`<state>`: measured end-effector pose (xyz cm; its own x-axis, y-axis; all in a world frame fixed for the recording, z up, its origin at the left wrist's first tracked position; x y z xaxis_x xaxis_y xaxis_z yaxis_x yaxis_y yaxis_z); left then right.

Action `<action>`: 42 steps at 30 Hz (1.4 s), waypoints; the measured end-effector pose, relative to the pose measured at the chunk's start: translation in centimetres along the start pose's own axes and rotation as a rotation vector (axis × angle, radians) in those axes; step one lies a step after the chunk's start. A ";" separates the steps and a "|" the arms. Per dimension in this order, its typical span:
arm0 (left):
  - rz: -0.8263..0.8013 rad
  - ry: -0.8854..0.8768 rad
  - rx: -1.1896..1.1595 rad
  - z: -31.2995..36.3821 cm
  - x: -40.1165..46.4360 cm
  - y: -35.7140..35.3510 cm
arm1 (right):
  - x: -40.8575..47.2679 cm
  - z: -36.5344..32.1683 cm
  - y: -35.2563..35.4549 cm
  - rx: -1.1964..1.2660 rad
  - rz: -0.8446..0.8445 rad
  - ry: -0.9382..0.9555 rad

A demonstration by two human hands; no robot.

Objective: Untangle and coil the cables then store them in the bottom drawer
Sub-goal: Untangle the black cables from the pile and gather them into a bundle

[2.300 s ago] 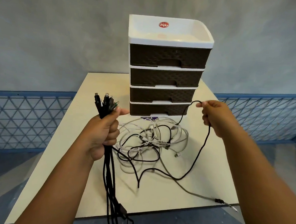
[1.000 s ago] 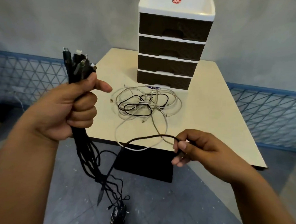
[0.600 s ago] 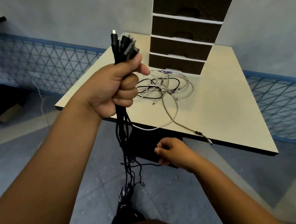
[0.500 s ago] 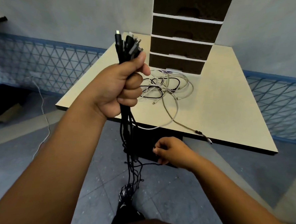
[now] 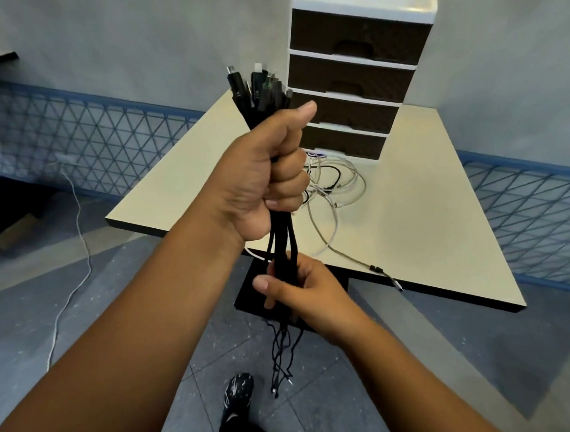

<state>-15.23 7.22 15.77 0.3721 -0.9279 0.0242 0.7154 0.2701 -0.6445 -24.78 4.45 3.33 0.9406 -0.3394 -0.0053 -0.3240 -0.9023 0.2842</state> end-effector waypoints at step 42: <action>0.083 0.235 -0.182 7.6 14.4 15.0 | 10.4 7.1 23.7 -0.294 0.999 -0.596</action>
<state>5.36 -0.11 12.20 0.2631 -0.9443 -0.1980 0.5626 0.3168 -0.7637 -23.37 -22.31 3.19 0.0662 -0.9947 -0.0787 -0.7755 -0.1009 0.6232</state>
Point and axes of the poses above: each hand's wrist, its own x-axis towards the middle knuckle, its own y-axis out of the back of the hand, z = x × y, the point moved 4 cm from there along x, towards the middle knuckle, and after that the axes turned 13 degrees about -x, right-handed, at the moved point
